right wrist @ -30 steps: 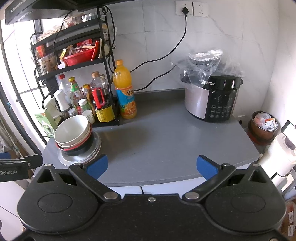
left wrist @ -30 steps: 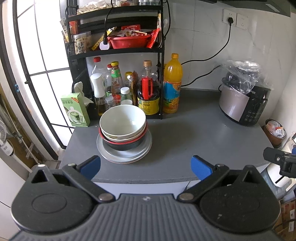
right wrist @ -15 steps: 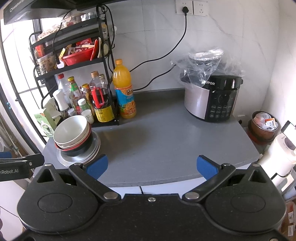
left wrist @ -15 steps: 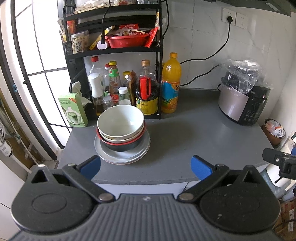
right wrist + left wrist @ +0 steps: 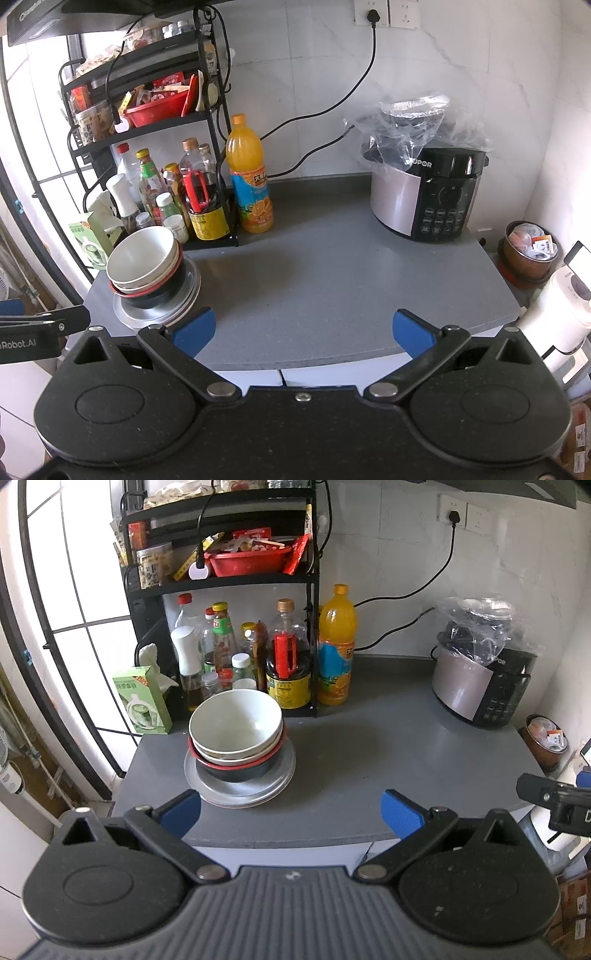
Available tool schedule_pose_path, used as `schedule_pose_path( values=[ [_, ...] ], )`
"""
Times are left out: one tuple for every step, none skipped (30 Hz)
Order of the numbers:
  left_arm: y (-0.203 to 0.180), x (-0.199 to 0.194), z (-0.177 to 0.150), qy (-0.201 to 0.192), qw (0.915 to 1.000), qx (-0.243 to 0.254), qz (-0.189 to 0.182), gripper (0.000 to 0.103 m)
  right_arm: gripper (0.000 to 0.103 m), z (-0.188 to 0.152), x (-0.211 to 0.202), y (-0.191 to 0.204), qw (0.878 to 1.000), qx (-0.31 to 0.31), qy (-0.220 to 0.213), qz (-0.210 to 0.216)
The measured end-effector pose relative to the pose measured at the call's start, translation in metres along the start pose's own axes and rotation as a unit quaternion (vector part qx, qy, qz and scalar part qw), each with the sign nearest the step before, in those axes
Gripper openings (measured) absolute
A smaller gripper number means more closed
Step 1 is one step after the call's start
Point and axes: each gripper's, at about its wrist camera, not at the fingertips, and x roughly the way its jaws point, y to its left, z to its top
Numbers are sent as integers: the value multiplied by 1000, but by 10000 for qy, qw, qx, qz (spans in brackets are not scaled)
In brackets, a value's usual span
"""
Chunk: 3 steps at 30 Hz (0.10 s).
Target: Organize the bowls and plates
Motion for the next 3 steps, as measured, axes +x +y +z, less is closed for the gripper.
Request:
schedule_pose_path(
  values=[
    [-1,0,0,6,10000,3,-4,103,103,0,0,0,10000,-8,4,5],
    [-1,1,0,17,10000,-6,-12,103,103,0,0,-1,10000,-13,10,15],
    [-2,1,0,24,10000,-17,-11,103,103,0,0,-1,10000,-16,12,18]
  ],
)
